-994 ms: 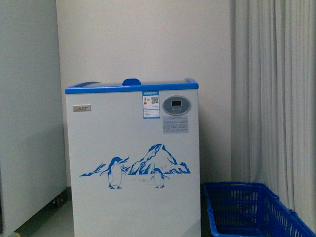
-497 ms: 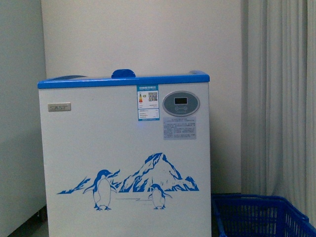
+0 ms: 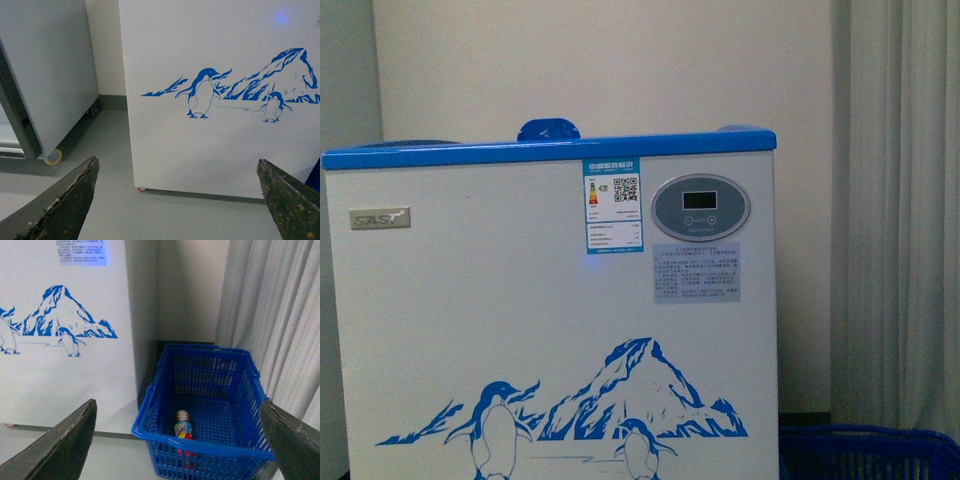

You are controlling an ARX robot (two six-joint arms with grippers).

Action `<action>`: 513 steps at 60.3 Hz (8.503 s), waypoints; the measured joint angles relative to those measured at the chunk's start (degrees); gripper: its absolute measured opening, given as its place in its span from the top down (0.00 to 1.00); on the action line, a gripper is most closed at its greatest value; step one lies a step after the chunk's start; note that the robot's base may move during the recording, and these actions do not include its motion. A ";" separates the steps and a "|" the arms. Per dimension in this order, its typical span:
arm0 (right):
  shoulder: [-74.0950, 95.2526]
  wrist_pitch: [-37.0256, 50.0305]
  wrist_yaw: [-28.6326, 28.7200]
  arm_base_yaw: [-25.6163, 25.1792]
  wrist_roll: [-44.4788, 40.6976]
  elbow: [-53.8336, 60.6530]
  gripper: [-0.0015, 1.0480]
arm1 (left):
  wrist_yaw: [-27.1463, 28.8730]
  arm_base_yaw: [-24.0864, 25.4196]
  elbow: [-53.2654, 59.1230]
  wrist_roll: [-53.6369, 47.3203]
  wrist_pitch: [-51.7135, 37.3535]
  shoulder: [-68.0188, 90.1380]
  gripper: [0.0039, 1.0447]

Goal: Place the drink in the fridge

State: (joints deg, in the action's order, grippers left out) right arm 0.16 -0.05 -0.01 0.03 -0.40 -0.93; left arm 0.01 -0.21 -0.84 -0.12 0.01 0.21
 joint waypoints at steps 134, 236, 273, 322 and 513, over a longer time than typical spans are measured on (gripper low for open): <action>161.87 17.22 0.20 -8.13 0.26 -75.17 0.07 | -0.02 0.00 0.00 0.00 0.00 0.07 0.08; 67.14 7.43 2.56 -9.94 0.11 -40.54 0.58 | -0.02 0.00 0.00 0.00 0.00 0.04 0.08; 24.76 -7.48 -4.46 -3.72 5.88 -32.61 0.58 | -0.02 0.00 0.00 0.00 0.02 0.04 0.08; 20.79 -2.25 -12.15 3.85 4.83 -28.33 0.59 | -0.02 0.00 0.00 0.00 0.02 0.07 0.08; 20.70 -2.19 -12.17 3.87 4.63 -28.22 0.59 | -36.13 -4.46 -66.31 -85.77 4.72 99.06 0.08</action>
State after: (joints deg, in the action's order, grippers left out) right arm 20.86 -2.24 -12.19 3.90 4.23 -29.15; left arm -36.12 -4.67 -67.16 -85.89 4.73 99.26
